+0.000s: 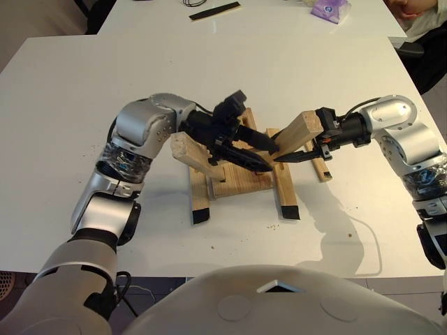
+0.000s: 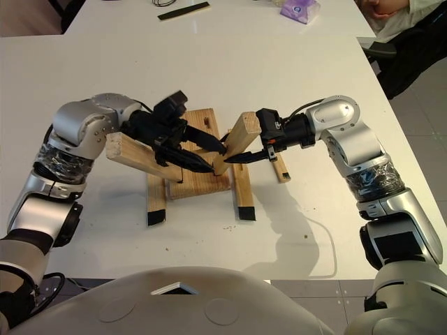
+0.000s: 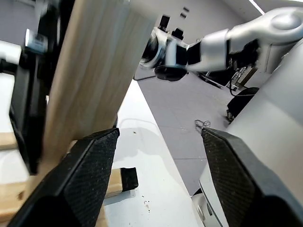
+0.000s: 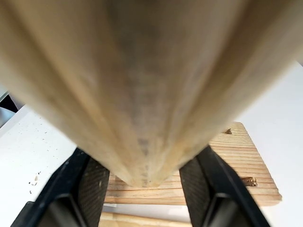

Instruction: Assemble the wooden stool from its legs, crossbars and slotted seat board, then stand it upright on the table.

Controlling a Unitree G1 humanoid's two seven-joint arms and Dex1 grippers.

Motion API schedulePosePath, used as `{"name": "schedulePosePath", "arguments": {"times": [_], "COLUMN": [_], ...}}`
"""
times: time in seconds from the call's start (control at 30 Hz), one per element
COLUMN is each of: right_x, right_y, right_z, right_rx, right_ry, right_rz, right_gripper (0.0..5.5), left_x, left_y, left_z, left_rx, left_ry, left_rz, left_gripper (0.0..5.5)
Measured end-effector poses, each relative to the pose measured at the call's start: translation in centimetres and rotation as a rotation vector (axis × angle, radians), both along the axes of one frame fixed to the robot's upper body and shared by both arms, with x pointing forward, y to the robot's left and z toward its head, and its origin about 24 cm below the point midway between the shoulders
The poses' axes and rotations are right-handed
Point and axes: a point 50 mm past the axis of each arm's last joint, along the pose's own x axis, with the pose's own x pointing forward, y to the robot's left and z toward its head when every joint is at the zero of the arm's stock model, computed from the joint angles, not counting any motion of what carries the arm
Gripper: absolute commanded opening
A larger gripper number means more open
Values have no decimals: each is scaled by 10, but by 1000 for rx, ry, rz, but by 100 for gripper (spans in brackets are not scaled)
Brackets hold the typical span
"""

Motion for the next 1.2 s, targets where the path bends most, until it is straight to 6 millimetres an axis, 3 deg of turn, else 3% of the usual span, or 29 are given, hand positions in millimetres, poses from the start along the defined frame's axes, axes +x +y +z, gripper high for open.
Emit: {"name": "schedulePosePath", "arguments": {"times": [0.2, 0.37, 0.47, 0.6, 0.73, 0.87, 0.97, 1.13, 1.2], "right_x": [2, 3, 2, 2, 1, 0, 1, 2, 1], "right_y": [2, 3, 3, 4, 4, 9, 9, 8, 8], "right_z": [0, 0, 0, 0, 0, -1, -2, -1, 0], "right_rx": [-1, -1, -1, 1, 3, 6, 5, 2, 2], "right_ry": [4, 1, 0, -2, -5, -5, -1, -2, -6], "right_rz": [7, 12, 12, 9, 9, 31, 29, 29, 32], "right_gripper": [200, 200, 200, 200, 200, 200, 200, 200, 200], "left_x": [7, 17, 16, 0, -14, -13, -7, 1, 17], "left_y": [0, 9, 16, 13, 9, 7, 5, 9, 15], "left_z": [-5, -2, 25, 54, 36, -10, -13, -9, 22], "left_rx": [1, -49, -156, -233, -190, -75, -94, -165, -273], "left_ry": [-57, 67, 88, 50, 84, 108, 56, 139, 108], "left_rz": [-58, 79, 134, 73, 63, 131, 140, 222, 348], "left_gripper": [322, 322, 322, 322, 322, 322, 322, 322, 322]}}
